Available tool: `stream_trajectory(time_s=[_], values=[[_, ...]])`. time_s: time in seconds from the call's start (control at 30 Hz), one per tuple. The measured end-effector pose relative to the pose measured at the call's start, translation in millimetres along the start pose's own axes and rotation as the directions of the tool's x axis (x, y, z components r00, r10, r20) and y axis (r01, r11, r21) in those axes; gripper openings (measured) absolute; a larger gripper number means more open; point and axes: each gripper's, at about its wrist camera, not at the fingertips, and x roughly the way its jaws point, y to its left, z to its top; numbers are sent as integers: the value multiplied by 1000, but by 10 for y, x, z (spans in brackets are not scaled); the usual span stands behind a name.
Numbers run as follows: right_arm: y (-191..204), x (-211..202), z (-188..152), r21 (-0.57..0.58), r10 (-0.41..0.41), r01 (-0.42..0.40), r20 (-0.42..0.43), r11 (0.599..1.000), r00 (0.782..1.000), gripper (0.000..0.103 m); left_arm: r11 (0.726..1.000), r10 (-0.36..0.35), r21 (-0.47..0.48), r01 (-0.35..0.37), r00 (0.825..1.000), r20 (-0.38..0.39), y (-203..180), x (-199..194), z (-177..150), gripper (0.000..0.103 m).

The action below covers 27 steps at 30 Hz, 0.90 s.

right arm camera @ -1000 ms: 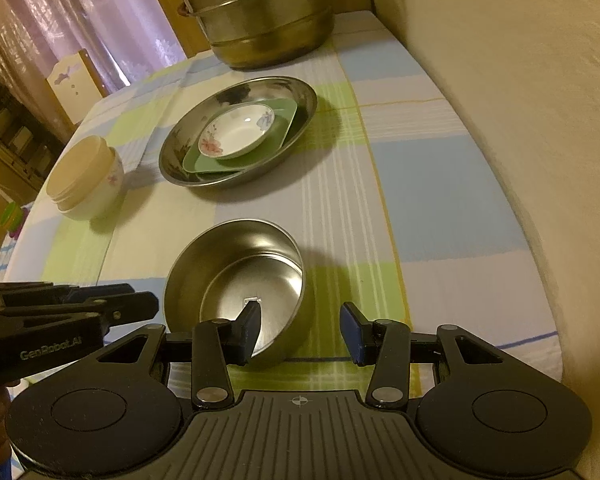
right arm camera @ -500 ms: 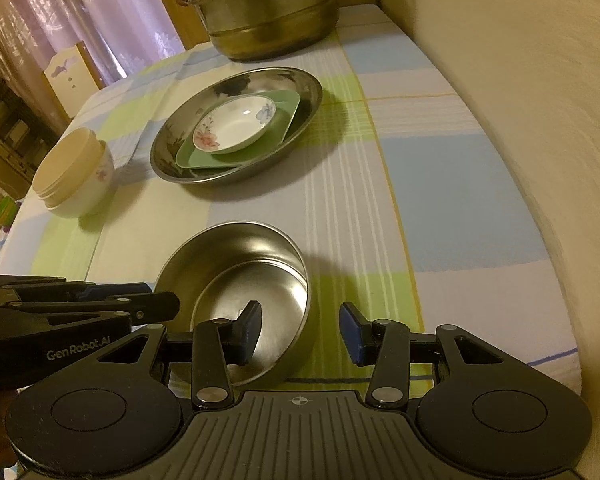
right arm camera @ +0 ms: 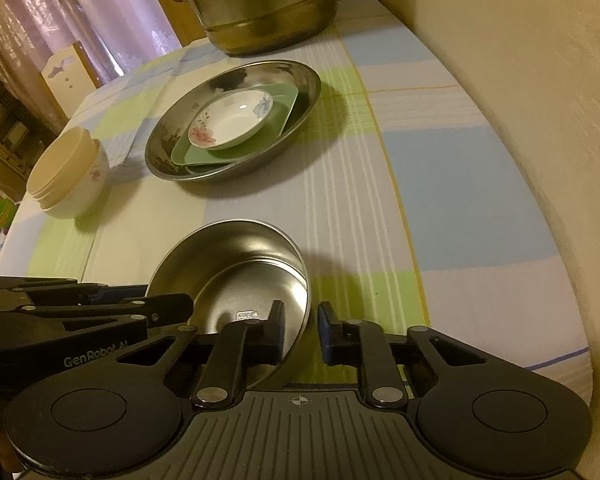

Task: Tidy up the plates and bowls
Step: 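Close both grippers on the rim of the small steel bowl, then lift the steel bowl with both grippers and carry it over the stacked bowls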

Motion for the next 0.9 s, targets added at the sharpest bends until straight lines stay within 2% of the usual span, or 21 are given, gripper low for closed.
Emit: stream_trajectory(time_s=[0.1,0.13,0.57,0.9], values=[[15,-6,-6,-9,-11,11,1,1000,1000,13,1000,0,10,0,1000,1,-7,3,-1,19],[14,-3,-5,-11,-13,13,1,1000,1000,12,1000,-3,14,3,1000,2,-12,2,-3,14],[65,-42,0,-27,-14,15,4,1000,1000,9,999,12,30,-12,1000,20,-12,-83,8,14],[252,-132,48,-72,20,-19,15,997,1000,9,999,44,-10,-44,997,58,85,-325,-20,14]])
